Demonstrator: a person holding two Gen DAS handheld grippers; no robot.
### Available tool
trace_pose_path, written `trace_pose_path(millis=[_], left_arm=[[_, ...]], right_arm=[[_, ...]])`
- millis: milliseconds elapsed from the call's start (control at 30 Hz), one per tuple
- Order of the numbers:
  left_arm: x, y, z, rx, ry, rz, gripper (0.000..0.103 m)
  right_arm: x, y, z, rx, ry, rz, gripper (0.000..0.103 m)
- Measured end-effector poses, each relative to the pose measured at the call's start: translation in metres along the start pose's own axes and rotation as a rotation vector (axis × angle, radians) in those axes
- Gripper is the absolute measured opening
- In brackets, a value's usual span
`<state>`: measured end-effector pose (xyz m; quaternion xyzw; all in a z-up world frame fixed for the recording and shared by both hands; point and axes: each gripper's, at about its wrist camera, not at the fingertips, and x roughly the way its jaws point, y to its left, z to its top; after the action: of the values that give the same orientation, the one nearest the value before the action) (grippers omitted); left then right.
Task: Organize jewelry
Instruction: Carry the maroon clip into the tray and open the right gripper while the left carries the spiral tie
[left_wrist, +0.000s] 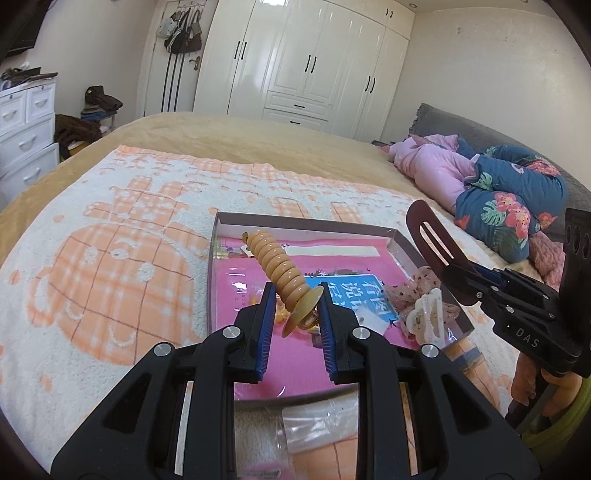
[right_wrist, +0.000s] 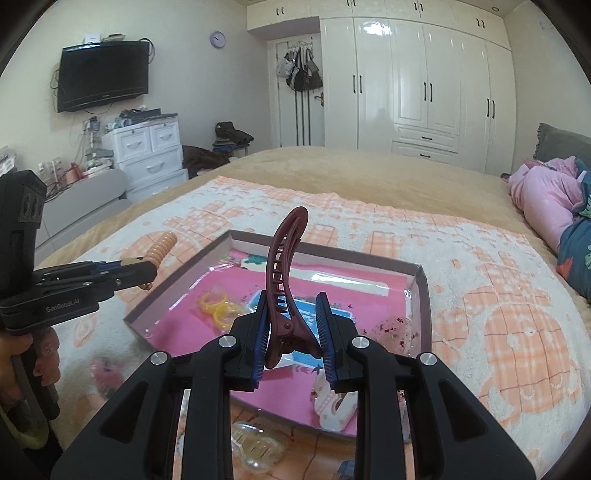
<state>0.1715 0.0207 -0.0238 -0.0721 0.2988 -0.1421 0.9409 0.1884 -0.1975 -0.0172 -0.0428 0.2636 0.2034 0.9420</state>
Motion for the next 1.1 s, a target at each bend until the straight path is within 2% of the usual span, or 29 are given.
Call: trace_pose_path(millis=[633,1100], left_arm=[[0.046,0.008,-0.008,-0.003,0.127,-0.005,0.016],[0.05,0.01,-0.01,-0.012,0.167,-0.022,0.016]], right_arm=[[0.055,-0.005,-0.008,0.025,0.128,-0.037,0.024],[0.084,0.011,-0.012,-0.013,0.221,-0.036,0.024]])
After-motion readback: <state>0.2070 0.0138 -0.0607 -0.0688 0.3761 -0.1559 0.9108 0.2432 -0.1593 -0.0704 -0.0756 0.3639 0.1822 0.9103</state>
